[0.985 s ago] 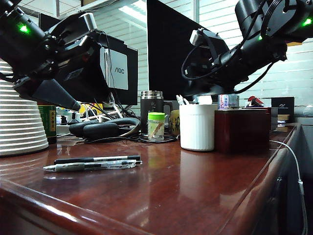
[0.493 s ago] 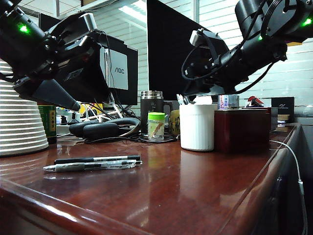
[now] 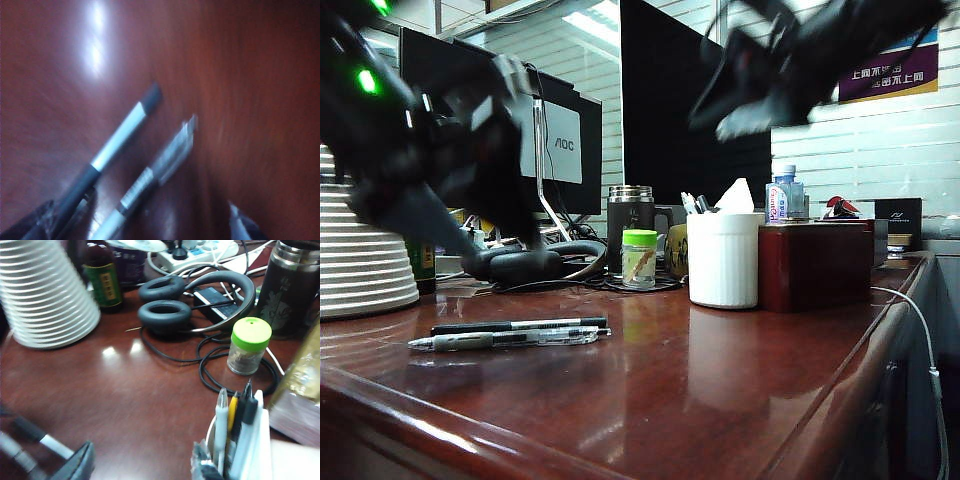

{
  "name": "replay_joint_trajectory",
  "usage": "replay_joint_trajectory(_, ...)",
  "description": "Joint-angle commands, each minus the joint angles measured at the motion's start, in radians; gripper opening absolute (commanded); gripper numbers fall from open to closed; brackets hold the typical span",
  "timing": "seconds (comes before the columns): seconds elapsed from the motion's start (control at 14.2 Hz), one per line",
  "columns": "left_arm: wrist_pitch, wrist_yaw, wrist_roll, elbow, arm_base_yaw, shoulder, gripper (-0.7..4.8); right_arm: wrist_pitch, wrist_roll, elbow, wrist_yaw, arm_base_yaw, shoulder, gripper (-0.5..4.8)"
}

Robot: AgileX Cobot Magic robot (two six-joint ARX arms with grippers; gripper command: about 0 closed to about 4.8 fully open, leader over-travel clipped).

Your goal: Pick up all the pens on the desk and put them into the pen holder one by one.

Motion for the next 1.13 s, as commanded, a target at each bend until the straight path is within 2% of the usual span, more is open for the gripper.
replay_joint_trajectory(0.07,-0.124,0.008,0.079,0.117,-0.001,0.142,4.79,-0.133,-0.102,0.003,0.005,0.002,-0.078,2.53)
replay_joint_trajectory(0.14,-0.193,0.007,0.122,0.167,-0.001,0.195,4.79,-0.172,-0.114,0.003,0.005,0.002,-0.089,2.53)
replay_joint_trajectory(0.28,-0.272,0.007,0.142,0.228,-0.001,0.267,4.79,-0.222,-0.114,0.003,0.005,0.002,-0.089,2.53)
replay_joint_trajectory(0.63,-0.298,0.008,0.14,0.229,-0.001,0.277,4.79,-0.24,-0.145,0.002,0.013,0.001,-0.088,2.52)
replay_joint_trajectory(0.7,-0.306,0.009,0.136,0.229,-0.001,0.279,4.62,-0.24,-0.145,0.002,0.025,0.001,-0.088,2.52)
replay_joint_trajectory(0.77,-0.312,0.029,0.119,0.229,-0.001,0.28,3.81,-0.24,-0.145,0.002,0.042,0.001,-0.088,2.52)
replay_joint_trajectory(0.91,-0.307,0.03,0.102,0.229,-0.001,0.285,2.81,-0.24,-0.145,0.002,0.054,0.001,-0.088,2.52)
replay_joint_trajectory(0.99,-0.303,0.031,0.102,0.229,-0.001,0.293,1.93,-0.24,-0.145,0.002,0.054,0.001,-0.088,2.52)
replay_joint_trajectory(1.06,-0.304,0.032,0.1,0.229,-0.001,0.304,0.82,-0.24,-0.145,0.002,0.054,0.001,-0.088,2.52)
replay_joint_trajectory(1.13,-0.304,0.04,0.091,0.229,-0.001,0.317,0.07,-0.24,-0.145,0.002,0.055,0.001,-0.088,2.52)
